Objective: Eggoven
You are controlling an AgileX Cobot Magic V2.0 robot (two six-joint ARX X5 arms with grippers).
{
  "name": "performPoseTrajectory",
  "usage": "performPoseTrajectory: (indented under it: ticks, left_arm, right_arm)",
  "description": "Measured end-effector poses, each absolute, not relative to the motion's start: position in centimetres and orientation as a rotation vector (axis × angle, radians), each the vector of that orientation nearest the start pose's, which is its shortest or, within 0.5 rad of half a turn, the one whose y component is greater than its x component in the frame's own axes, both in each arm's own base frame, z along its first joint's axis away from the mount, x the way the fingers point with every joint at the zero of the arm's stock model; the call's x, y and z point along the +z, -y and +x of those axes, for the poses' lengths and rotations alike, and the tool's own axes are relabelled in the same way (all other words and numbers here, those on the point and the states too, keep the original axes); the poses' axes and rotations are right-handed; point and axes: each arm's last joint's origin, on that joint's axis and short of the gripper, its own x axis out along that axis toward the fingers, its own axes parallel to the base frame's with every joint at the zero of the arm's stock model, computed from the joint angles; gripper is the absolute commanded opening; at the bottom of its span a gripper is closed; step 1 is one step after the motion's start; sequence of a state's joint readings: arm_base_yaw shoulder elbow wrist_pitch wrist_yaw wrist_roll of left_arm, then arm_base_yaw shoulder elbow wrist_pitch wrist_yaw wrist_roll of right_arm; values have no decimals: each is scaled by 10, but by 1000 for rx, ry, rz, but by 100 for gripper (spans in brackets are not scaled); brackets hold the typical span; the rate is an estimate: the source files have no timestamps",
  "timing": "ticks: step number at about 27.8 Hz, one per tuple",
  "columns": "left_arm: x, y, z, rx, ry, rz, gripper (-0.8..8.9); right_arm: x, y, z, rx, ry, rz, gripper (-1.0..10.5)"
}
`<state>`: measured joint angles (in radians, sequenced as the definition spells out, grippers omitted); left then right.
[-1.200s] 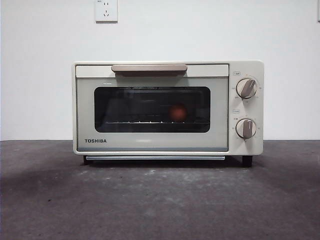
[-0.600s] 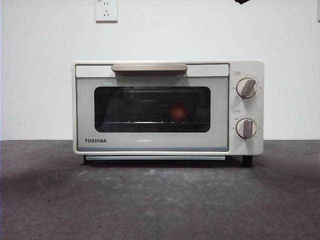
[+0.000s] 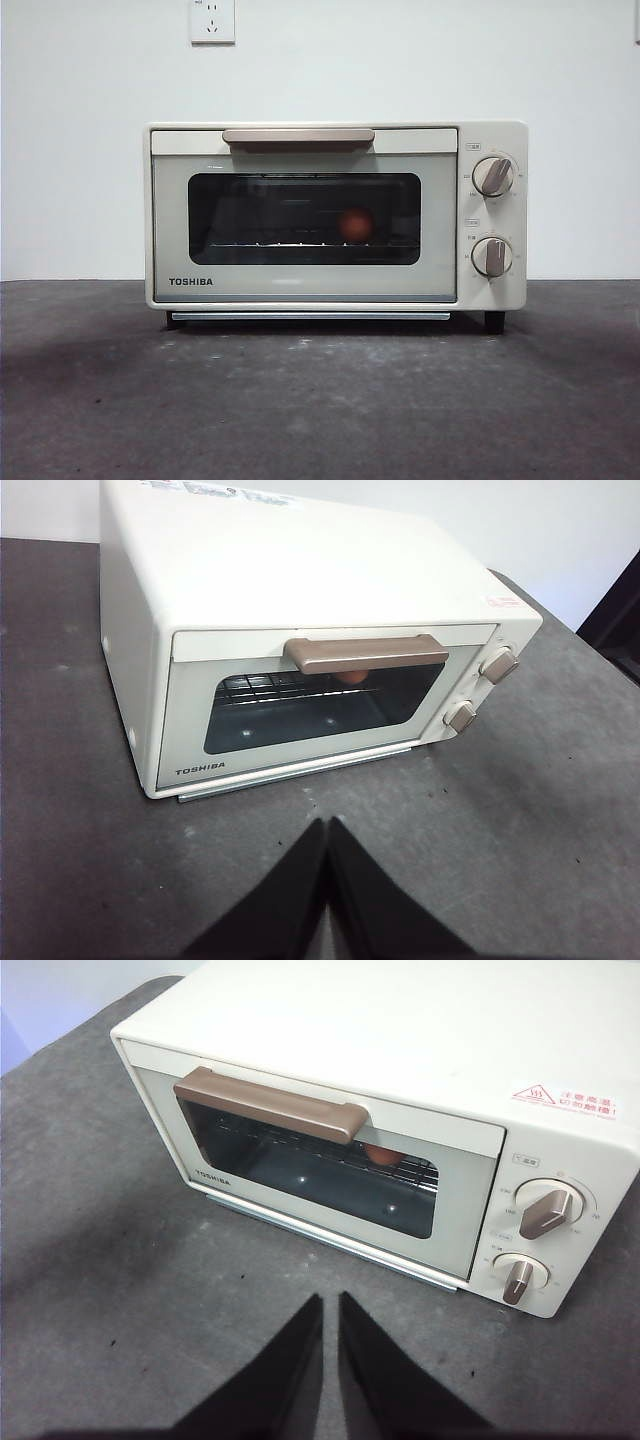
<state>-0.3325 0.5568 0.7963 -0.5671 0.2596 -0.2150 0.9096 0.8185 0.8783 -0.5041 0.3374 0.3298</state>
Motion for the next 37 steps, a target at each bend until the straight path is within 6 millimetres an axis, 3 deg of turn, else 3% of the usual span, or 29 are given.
performPoseTrajectory:
  ticks: [10,16,25,32,37]
  left_arm:
    - [330,40,97,-558,-351,-114,7]
    - [327,29,85,-510,-103,94,7]
    - [262,12,90,-229,200,161,8]
    - [201,10,97,-202,95,118,8]
    - [177,8,97,-187,60,99,8]
  right_arm:
    - [330,-126,110,493,-452,54,5]
    - [330,-126,110,493,-452,54,5]
    - [330,-126,110,493,-453,54,5]
    - [330,-126,110,493,-452,54,5]
    - [330,-126,110,493,-452,54,5]
